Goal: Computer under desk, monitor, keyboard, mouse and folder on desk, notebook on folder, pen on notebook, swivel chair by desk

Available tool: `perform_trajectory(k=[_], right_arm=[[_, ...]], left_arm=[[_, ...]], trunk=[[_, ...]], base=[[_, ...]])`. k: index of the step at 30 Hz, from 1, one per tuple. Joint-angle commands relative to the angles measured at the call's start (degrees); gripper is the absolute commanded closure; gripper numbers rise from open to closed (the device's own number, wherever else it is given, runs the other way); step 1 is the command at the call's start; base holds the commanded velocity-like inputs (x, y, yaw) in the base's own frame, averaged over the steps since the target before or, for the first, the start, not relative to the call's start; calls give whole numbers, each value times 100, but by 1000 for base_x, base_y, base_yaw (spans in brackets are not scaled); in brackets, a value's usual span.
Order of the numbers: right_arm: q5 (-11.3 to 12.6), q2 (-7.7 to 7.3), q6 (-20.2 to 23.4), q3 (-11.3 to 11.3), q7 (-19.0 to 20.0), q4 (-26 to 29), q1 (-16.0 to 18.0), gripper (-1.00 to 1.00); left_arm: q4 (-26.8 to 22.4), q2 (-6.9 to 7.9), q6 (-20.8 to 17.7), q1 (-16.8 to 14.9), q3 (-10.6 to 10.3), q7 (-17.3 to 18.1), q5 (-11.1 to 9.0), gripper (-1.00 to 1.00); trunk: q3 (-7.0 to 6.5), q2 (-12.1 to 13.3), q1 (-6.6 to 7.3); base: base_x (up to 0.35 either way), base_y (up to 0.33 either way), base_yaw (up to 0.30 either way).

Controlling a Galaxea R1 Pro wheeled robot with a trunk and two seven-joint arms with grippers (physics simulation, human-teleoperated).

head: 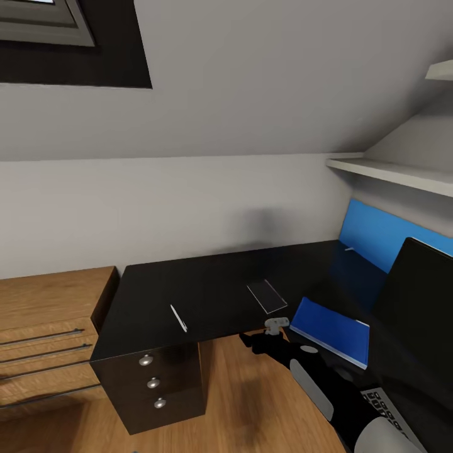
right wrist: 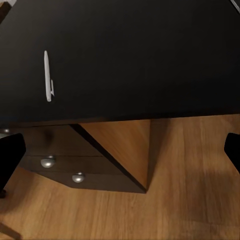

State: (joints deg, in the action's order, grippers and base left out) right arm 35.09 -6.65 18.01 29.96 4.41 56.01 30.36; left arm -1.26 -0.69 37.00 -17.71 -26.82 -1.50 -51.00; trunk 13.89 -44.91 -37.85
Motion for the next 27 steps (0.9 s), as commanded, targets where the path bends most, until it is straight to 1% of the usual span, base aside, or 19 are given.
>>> perform_trajectory(k=[1,7,15,21,27], right_arm=[[28,-5,19,10,-2,6,5,-100],[34,-6,19,8,1,6,5,-100],[42,-3,-12,9,-2,6,5,-100],[36,-10,-16,3,-2,6,5,-100],[45,-12,-16,8,0,6,5,-100]], left_arm=[[3,-1,18,-4,-49,-14,-33,-100],[3,-1,18,-4,-47,-4,-38,-100],[3,-1,18,-4,-46,-8,-42,-100],[3,-1,18,-4,-49,-7,-42,-100],[3,-1,18,-4,-47,-8,-42,-100]], trunk=[[8,-6,-1],[8,-6,-1],[8,-6,-1],[8,-6,-1],[8,-6,-1]], base=[[6,0,0],[70,0,0],[9,0,0],[131,0,0],[42,0,0]])
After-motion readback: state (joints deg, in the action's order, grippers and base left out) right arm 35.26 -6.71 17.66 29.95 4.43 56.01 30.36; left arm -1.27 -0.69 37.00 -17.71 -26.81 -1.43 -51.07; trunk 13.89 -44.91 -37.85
